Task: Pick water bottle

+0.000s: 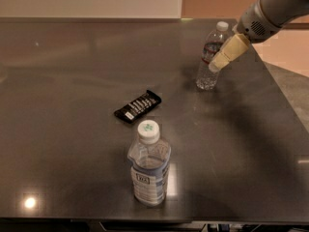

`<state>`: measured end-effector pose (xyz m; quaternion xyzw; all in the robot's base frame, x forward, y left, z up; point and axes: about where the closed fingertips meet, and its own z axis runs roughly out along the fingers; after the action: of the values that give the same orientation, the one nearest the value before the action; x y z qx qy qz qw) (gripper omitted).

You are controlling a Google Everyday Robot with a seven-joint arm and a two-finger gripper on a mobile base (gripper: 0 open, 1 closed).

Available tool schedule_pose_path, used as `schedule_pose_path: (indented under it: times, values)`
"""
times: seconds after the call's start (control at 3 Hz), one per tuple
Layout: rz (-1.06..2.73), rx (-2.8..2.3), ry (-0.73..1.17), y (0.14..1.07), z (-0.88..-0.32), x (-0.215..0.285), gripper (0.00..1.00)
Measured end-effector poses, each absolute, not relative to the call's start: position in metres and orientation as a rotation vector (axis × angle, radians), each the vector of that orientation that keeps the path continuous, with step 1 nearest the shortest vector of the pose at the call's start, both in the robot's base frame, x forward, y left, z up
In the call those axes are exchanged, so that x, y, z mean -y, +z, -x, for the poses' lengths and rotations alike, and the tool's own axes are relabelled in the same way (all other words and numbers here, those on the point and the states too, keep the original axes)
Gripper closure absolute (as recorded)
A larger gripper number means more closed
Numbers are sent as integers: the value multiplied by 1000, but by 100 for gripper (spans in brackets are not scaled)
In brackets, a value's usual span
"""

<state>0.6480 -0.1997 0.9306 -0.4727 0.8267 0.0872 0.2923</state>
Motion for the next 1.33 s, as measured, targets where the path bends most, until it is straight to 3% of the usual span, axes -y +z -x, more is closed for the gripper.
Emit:
schedule_pose_path:
  times: [0.33, 1.33]
  values:
    - [1239, -2189, 274, 935, -655, 195, 17]
    - [1244, -2189, 402, 955, -646, 181, 88]
